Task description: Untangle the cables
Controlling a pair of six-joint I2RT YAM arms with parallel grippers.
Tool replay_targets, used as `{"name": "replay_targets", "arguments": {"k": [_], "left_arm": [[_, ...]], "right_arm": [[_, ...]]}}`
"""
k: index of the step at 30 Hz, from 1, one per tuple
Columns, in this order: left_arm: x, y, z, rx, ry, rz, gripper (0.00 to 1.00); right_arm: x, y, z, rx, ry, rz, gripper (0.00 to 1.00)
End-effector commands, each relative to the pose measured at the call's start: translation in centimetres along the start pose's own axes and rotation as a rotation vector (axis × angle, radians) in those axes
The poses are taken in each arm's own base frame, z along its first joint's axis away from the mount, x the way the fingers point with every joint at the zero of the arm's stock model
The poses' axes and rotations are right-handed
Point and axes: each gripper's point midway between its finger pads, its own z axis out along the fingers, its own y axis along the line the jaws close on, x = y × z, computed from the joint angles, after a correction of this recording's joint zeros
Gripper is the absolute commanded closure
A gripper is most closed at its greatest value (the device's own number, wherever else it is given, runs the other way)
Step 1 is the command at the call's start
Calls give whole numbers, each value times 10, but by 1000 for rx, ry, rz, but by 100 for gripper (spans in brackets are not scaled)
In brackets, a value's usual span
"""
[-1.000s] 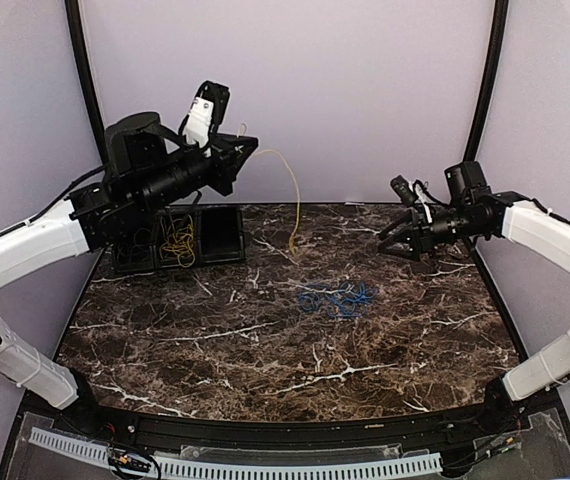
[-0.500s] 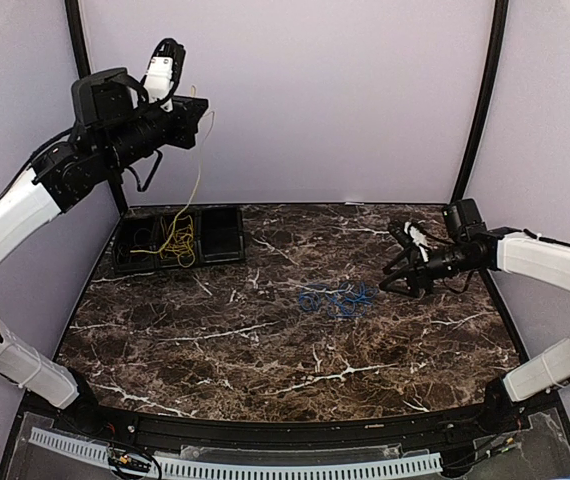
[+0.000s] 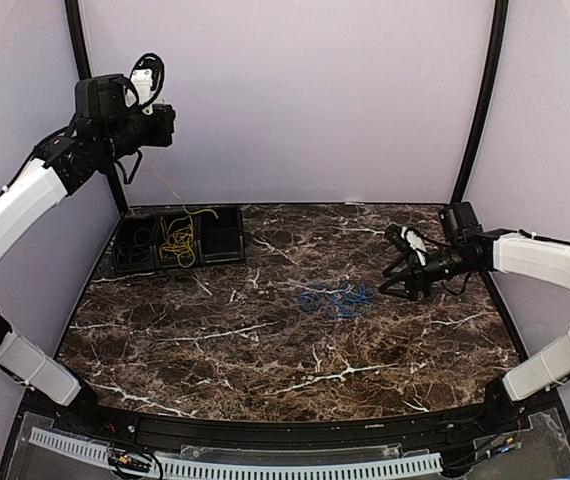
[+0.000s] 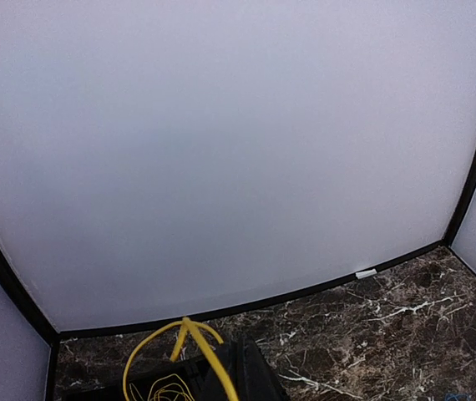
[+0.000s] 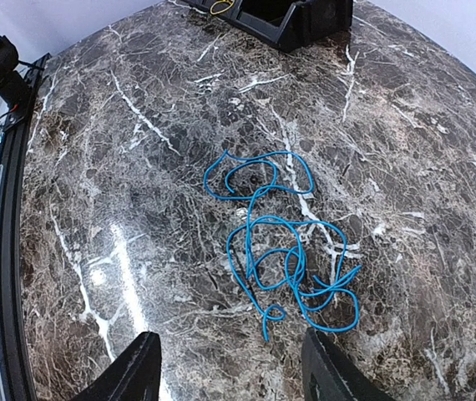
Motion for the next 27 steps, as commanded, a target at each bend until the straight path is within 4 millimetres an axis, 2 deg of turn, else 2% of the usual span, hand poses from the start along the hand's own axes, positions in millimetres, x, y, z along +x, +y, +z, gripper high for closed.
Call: {"name": "replay_targets", "arguments": {"k": [1, 7, 19, 24, 27], "left_arm": [[2, 8, 12, 27, -1, -49, 100], [29, 23, 38, 39, 56, -87, 100], [66, 44, 60, -4, 113, -81, 100], [67, 48, 69, -3, 112, -91, 100], [55, 49, 74, 7, 87, -96, 100]], "right_arm": [[1, -5, 2, 17, 2, -23, 41], [3, -6, 3, 21, 9, -23, 41], [7, -8, 5, 14, 26, -18, 41], [8, -8, 5, 16, 30, -20, 41], [8, -9, 5, 18, 31, -20, 41]]}}
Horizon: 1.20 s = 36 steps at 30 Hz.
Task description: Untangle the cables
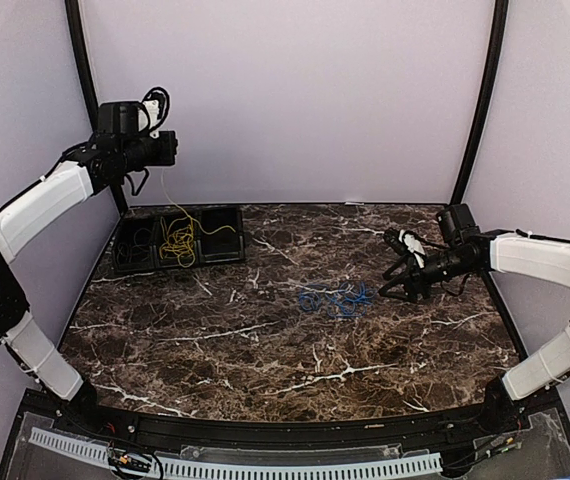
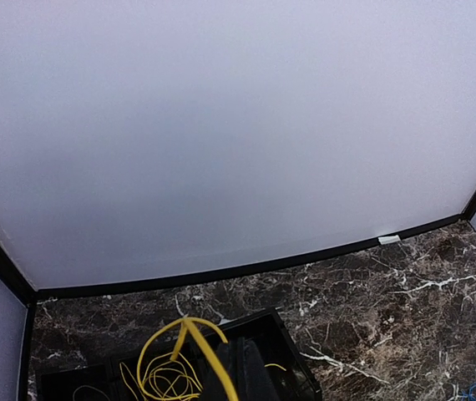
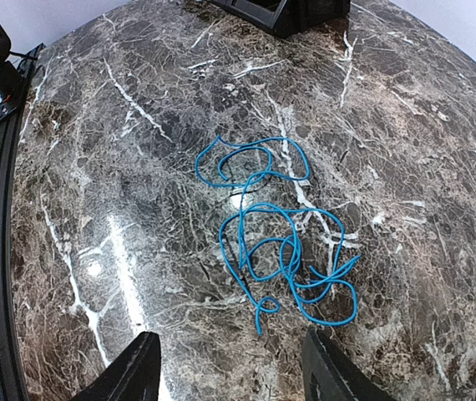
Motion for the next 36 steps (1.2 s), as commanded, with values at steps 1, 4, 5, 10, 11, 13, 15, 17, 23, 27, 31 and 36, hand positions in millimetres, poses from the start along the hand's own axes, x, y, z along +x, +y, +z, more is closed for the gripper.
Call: {"name": "replay_targets", "arguments": {"k": [1, 4, 5, 10, 11, 13, 15, 17, 23, 27, 31, 36], "left_arm": [[-27, -2, 2, 30, -71, -17, 100], [-46, -5, 4, 46, -106, -14, 100], [-50, -5, 4, 46, -112, -13, 100], [-82, -4, -1, 40, -170, 5, 100], [-89, -4, -4, 37, -185, 5, 100], [-93, -2, -5, 31, -191, 11, 100], [-95, 0, -7, 24, -196, 14, 100], [-95, 4, -8, 14, -195, 19, 100], [-93, 19, -8, -17, -193, 18, 100], [-90, 31, -5, -30, -188, 6, 100], [-84, 44, 2, -47, -176, 0, 100], [-74, 58, 12, -50, -149, -26, 100]], "right_arm": [[-1, -4, 0, 12, 1, -17, 41], [-1, -4, 0, 14, 3, -17, 41], [-1, -4, 0, 15, 4, -17, 41], [0, -5, 0, 21, 9, -17, 41], [0, -6, 0, 23, 10, -17, 41], [1, -6, 0, 22, 11, -17, 41], [2, -6, 1, 20, 14, -14, 40], [2, -6, 1, 19, 15, -12, 40], [3, -7, 3, 15, 19, -9, 41], [4, -7, 3, 16, 21, -9, 40], [4, -7, 2, 19, 22, -10, 40], [5, -7, 3, 19, 25, -8, 40]]}}
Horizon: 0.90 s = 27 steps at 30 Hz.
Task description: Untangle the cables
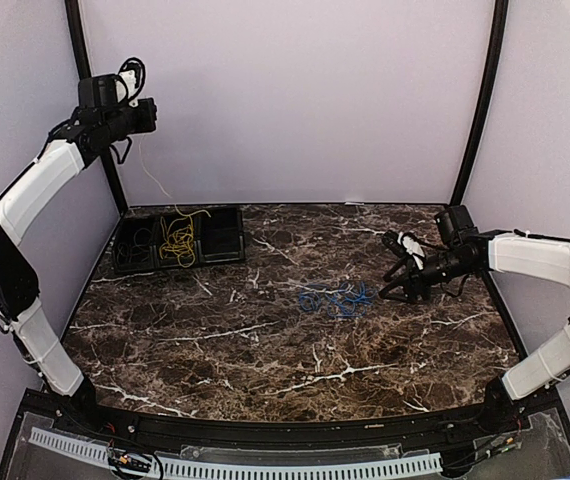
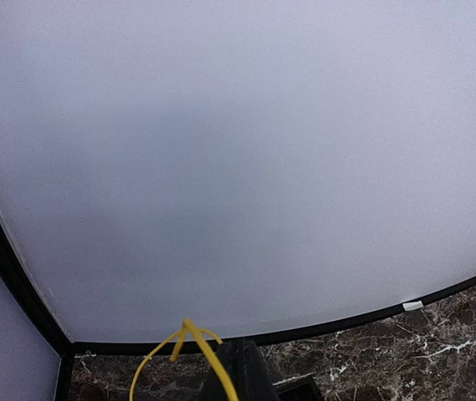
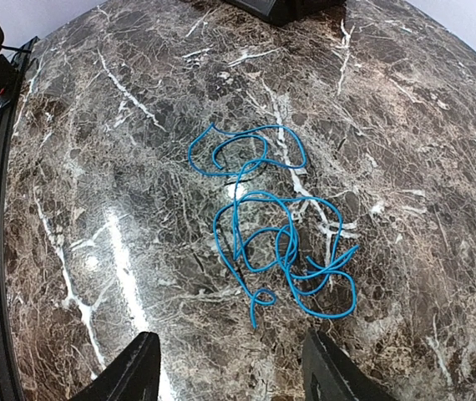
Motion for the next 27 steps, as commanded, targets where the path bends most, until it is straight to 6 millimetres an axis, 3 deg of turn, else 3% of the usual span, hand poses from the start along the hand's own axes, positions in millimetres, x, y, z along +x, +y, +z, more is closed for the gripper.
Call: {"name": "replay_targets", "arguments": {"k": [1, 7, 15, 18, 27], "left_arm": [[8, 8, 8, 7, 7, -20, 100], [45, 8, 24, 27, 74, -38, 100], [134, -19, 49, 185, 241, -196, 100], [167, -26, 50, 223, 301, -246, 100], [234, -36, 44, 262, 455, -381, 100]], "right_arm": [[-2, -4, 0, 11, 0, -12, 40], [0, -5, 1, 13, 6, -13, 41], [4, -6, 3, 6, 25, -6, 40], [4, -6, 3, 9, 25, -10, 41], [8, -7, 5, 4, 40, -5, 40]]}}
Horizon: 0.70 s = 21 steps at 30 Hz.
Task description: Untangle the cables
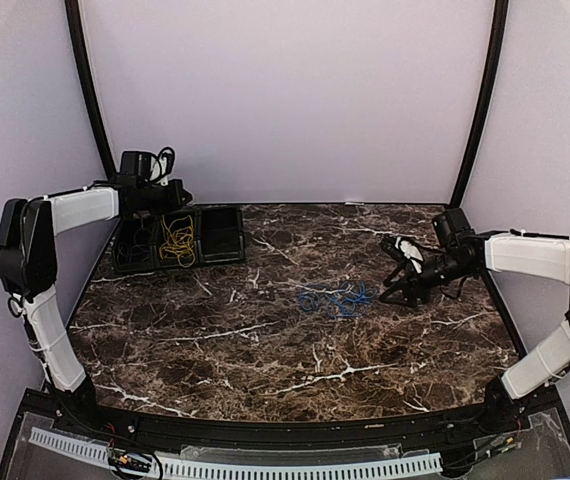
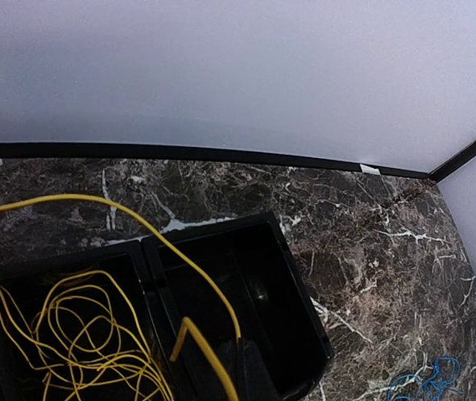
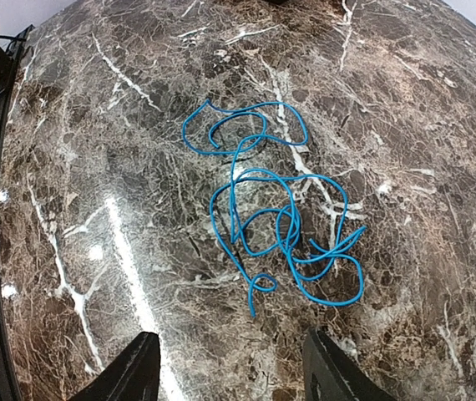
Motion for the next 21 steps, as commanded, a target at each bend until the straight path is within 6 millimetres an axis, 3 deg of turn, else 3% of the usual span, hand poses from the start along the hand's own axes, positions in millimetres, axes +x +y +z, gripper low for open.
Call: {"name": "replay_targets", "arguments": {"k": [1, 4, 7, 15, 16, 18, 21], "left_arm": [[3, -7, -2, 44, 2, -64, 100], [20, 8, 0, -32, 83, -109, 100], [29, 9, -4, -58, 141, -149, 100], [75, -9, -50, -13, 322, -190, 100], [88, -6, -54, -24, 354, -193, 100], [94, 10, -61, -114, 355, -149, 100], [88, 34, -64, -247, 337, -76, 100]], "right_arm": [[-4, -5, 0, 5, 0, -18, 40], [-4, -4, 0, 4, 4, -19, 40], [-5, -4, -2, 6, 2, -23, 40], [-5, -4, -3, 15, 5, -35, 40], [-5, -4, -4, 15, 5, -37, 40], [-5, -4, -3, 13, 7, -37, 40], [-5, -5, -3, 9, 10, -38, 40]]}}
